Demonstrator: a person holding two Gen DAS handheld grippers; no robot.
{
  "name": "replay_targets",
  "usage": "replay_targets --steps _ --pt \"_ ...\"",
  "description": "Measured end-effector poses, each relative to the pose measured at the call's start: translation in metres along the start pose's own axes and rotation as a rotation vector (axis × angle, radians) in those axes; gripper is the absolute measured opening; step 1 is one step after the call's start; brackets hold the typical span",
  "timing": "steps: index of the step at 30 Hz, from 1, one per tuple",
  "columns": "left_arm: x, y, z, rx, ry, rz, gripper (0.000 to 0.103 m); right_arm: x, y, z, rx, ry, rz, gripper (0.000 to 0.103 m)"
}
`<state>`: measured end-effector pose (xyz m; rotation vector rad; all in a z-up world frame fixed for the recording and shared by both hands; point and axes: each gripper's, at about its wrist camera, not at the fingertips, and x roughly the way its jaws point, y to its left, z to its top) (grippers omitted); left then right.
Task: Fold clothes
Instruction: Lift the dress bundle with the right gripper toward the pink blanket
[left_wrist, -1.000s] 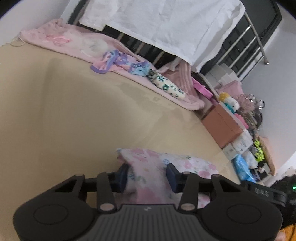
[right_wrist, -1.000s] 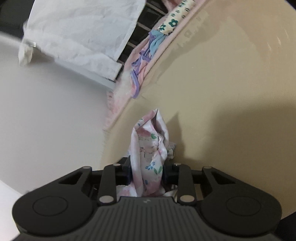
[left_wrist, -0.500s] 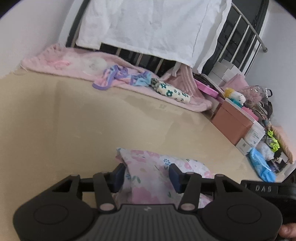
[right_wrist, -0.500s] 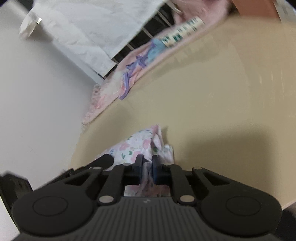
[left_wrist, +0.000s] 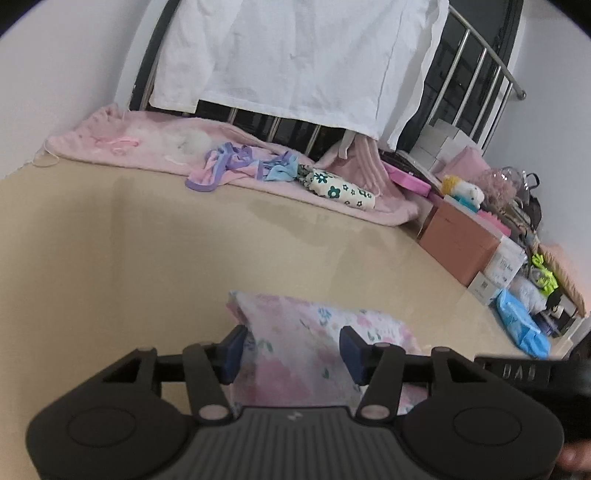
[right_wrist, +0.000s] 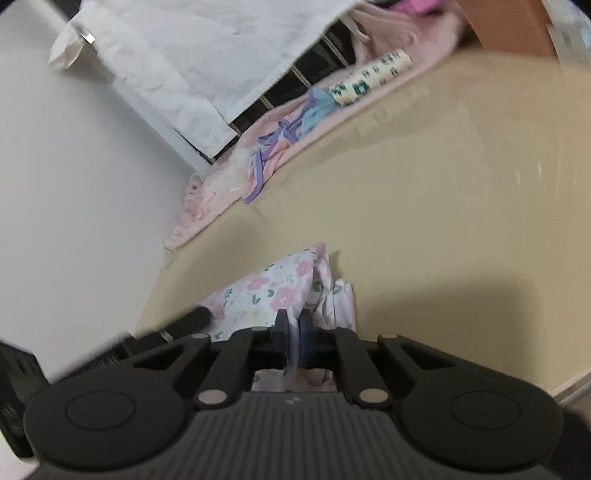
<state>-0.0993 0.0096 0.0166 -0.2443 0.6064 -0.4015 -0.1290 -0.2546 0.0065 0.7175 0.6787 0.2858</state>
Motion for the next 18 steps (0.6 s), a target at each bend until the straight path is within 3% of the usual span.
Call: replay_targets --steps 3,5,7,8,9,11,13,16,18 --pt "-0.004 0.003 0.0 -0.01 -0.001 -0.001 0.053 0.007 -0.025 0.005 0.178 0.051 0.062 0.01" --pt "-0.01 0.007 0.002 -0.02 -0.012 0.002 0.053 -0.002 -0.015 0.008 0.092 0.022 0.016 0.023" --pt "-0.024 0.012 0.006 -0.024 -0.05 0.023 0.053 -0.013 0.009 0.008 -0.075 -0.045 -0.052 0.03" --pt "-0.028 0.014 0.008 -0.024 -0.05 0.027 0.047 -0.013 0.015 0.009 -0.117 -0.057 -0.066 0.031" --pt "-0.03 0.014 0.009 -0.019 -0.037 0.027 0.028 -0.012 0.019 0.01 -0.147 -0.065 -0.075 0.031" --pt "-0.024 0.009 0.007 0.009 0.026 0.017 0.017 -0.005 0.022 0.011 -0.179 -0.055 -0.096 0.026" --pt "-0.02 0.003 0.001 0.041 0.024 0.051 0.019 0.007 0.016 0.011 -0.16 -0.018 -0.109 0.013" --pt "-0.012 0.006 -0.002 0.018 0.055 0.083 0.028 0.01 0.006 0.011 -0.106 -0.016 -0.089 0.014" --pt "-0.013 0.014 -0.001 -0.011 0.074 0.111 0.059 0.006 0.003 0.014 -0.088 -0.021 -0.097 0.034"
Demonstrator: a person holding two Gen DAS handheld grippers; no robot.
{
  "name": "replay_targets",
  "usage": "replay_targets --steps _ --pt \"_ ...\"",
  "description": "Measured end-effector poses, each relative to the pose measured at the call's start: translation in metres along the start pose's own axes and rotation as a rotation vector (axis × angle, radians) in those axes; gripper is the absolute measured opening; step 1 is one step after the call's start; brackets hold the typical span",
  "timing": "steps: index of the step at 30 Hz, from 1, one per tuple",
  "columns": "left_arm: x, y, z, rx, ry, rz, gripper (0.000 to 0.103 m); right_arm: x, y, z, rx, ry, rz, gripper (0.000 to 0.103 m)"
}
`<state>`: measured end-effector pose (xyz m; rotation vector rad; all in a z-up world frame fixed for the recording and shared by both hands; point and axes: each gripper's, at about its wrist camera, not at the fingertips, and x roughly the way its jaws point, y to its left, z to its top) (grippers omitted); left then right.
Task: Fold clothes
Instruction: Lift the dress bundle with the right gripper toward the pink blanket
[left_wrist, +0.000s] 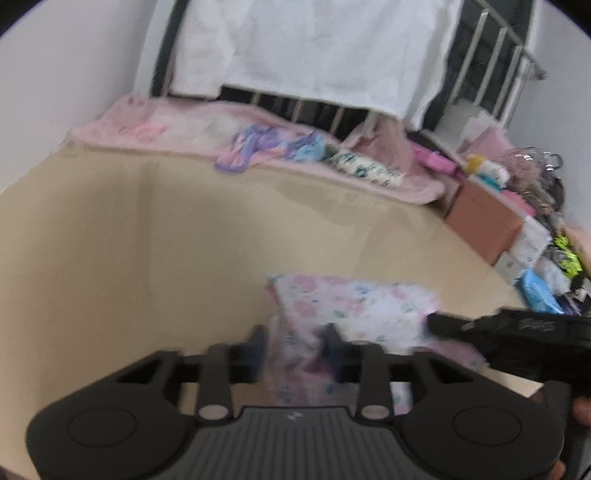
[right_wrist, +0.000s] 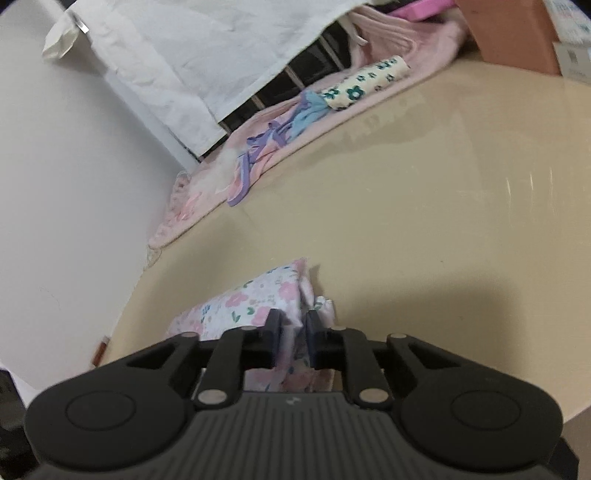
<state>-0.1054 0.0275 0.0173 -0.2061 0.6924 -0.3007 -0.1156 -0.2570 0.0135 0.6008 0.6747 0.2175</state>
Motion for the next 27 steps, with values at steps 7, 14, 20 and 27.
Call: replay_targets --steps 7,14,20,27 --pt "0.004 0.029 0.016 -0.167 0.12 -0.133 0.072 -0.005 0.006 0.012 -0.094 0.058 0.032 0.071" --pt "0.024 0.027 0.022 -0.171 0.224 -0.262 0.039 0.015 0.008 0.012 -0.149 0.139 0.069 0.039" --pt "0.045 0.027 0.027 -0.215 0.218 -0.283 0.02 0.023 0.013 0.019 -0.237 0.141 0.058 0.019" --pt "0.094 -0.013 0.076 -0.11 0.227 -0.217 0.017 0.054 0.006 0.068 -0.272 0.133 0.012 0.013"
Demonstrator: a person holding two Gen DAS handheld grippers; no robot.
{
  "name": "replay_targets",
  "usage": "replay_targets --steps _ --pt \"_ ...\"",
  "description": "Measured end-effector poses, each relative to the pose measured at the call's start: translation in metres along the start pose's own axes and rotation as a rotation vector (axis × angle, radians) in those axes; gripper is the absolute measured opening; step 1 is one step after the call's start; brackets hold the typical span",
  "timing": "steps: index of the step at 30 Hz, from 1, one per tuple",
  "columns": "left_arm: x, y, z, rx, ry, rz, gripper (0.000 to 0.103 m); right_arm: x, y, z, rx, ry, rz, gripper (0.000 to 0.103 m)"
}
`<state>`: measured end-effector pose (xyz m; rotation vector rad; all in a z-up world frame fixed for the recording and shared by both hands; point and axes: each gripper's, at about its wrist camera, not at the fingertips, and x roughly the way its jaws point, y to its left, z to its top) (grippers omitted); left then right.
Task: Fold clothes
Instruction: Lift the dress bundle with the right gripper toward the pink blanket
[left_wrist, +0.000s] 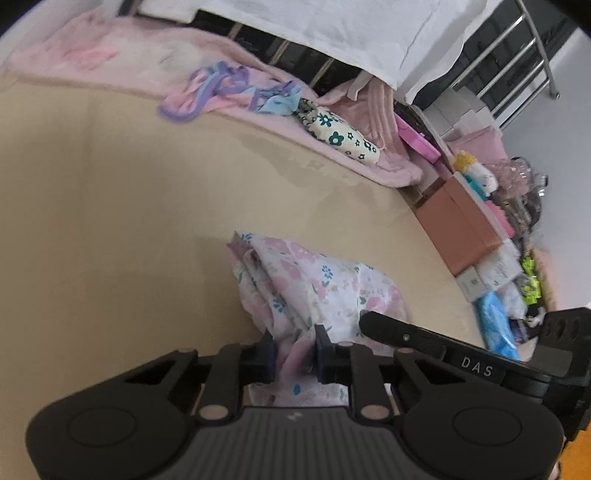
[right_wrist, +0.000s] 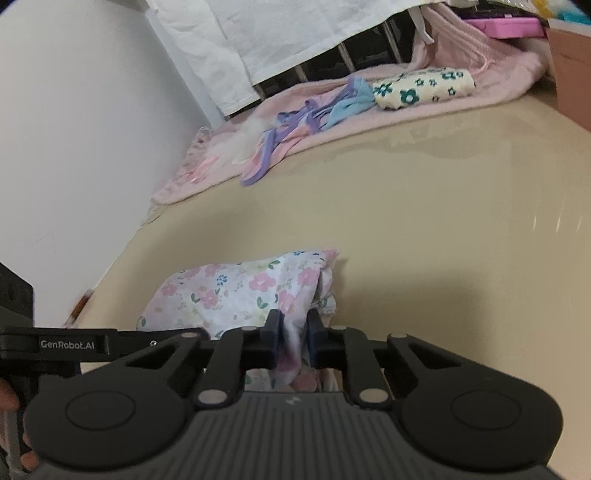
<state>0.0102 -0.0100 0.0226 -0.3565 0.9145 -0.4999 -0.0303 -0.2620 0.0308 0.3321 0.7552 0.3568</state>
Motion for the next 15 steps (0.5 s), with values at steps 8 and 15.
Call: replay_targets --steps 8,15 --pt "0.085 -0.036 0.085 0.054 0.027 0.041 0.014 0.052 -0.06 0.086 0.028 0.033 -0.074 0.012" --pt "0.149 -0.044 0.141 0.02 0.007 0.031 0.013 0.095 -0.11 0.152 0.058 0.043 -0.096 0.01"
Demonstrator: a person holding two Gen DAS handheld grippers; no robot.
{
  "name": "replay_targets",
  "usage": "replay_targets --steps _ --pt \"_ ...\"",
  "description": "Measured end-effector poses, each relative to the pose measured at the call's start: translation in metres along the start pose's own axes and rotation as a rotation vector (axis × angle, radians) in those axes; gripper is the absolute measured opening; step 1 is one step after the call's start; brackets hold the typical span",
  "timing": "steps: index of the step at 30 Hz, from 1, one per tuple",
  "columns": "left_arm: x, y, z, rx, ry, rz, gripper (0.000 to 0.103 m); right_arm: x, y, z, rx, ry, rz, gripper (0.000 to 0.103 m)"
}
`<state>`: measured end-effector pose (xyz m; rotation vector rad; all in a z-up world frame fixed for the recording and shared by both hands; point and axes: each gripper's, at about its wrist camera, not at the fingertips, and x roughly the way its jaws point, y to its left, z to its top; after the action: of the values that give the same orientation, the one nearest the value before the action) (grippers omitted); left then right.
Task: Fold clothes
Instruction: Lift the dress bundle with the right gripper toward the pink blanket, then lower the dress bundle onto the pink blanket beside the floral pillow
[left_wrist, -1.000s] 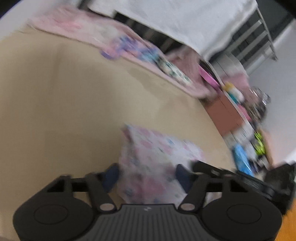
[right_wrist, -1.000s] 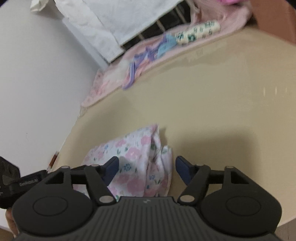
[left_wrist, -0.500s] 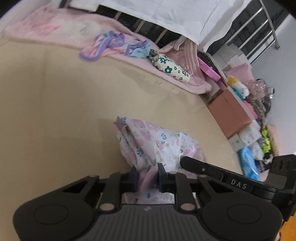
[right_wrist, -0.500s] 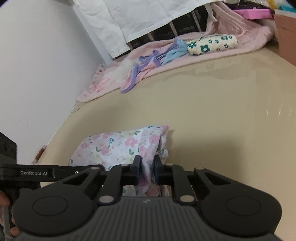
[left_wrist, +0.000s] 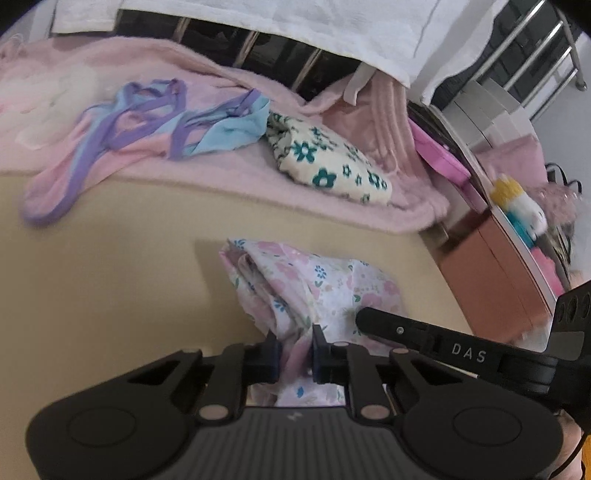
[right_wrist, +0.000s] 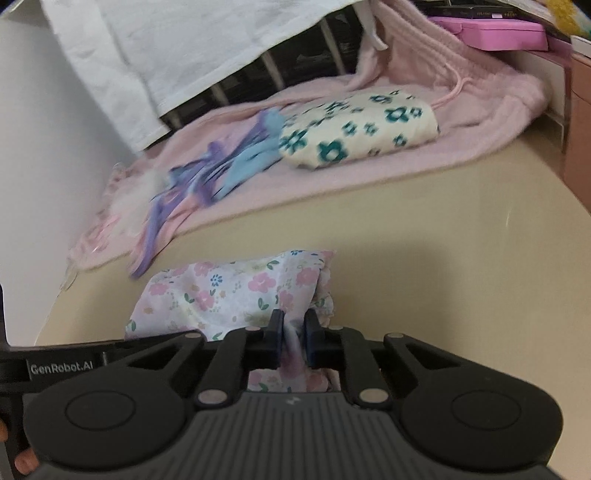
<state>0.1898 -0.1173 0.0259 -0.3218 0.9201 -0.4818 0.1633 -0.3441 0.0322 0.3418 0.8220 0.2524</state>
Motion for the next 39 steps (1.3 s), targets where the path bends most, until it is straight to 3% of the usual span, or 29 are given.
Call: replay_targets --steps 5,8,15,19,23,26,29,34,35,36,38,39 --pt "0.021 -0.009 0.029 -0.006 -0.037 -0.007 0.011 0.015 -0.016 0.036 0.011 -0.02 0.01 0.008" --pt "0.006 -0.026 0.046 0.051 -0.124 -0.056 0.01 -0.002 -0.015 0.054 -0.024 -0.098 0.023 0.008" --pt "0.001 -0.063 0.124 0.066 -0.231 -0.131 0.01 -0.037 -0.01 0.135 -0.072 -0.252 0.026 0.008" --pt "0.034 -0.061 0.173 0.015 -0.202 -0.15 0.01 -0.017 -0.013 0.189 -0.086 -0.251 -0.005 0.008" --pt "0.08 -0.038 0.2 -0.073 -0.155 -0.136 0.01 0.029 -0.025 0.228 -0.075 -0.197 -0.041 0.008" --pt "0.113 -0.016 0.21 -0.152 -0.101 -0.135 0.01 0.068 -0.042 0.235 -0.035 -0.145 -0.053 0.008" --pt "0.136 -0.001 0.207 -0.161 -0.071 -0.137 0.011 0.095 -0.057 0.231 -0.007 -0.104 -0.06 0.008" --pt "0.151 0.004 0.191 -0.118 -0.112 -0.116 0.023 0.118 -0.06 0.211 -0.091 -0.107 -0.136 0.016" --pt "0.145 0.001 0.193 -0.11 -0.128 -0.099 0.028 0.119 -0.058 0.208 -0.113 -0.122 -0.153 0.023" --pt "0.14 -0.002 0.195 -0.101 -0.144 -0.083 0.043 0.117 -0.056 0.206 -0.129 -0.139 -0.17 0.029" --pt "0.123 -0.013 0.196 -0.044 -0.231 -0.034 0.054 0.104 -0.053 0.206 -0.149 -0.189 -0.186 0.048" --pt "0.113 -0.022 0.195 0.014 -0.294 0.002 0.054 0.095 -0.052 0.208 -0.151 -0.226 -0.188 0.049"
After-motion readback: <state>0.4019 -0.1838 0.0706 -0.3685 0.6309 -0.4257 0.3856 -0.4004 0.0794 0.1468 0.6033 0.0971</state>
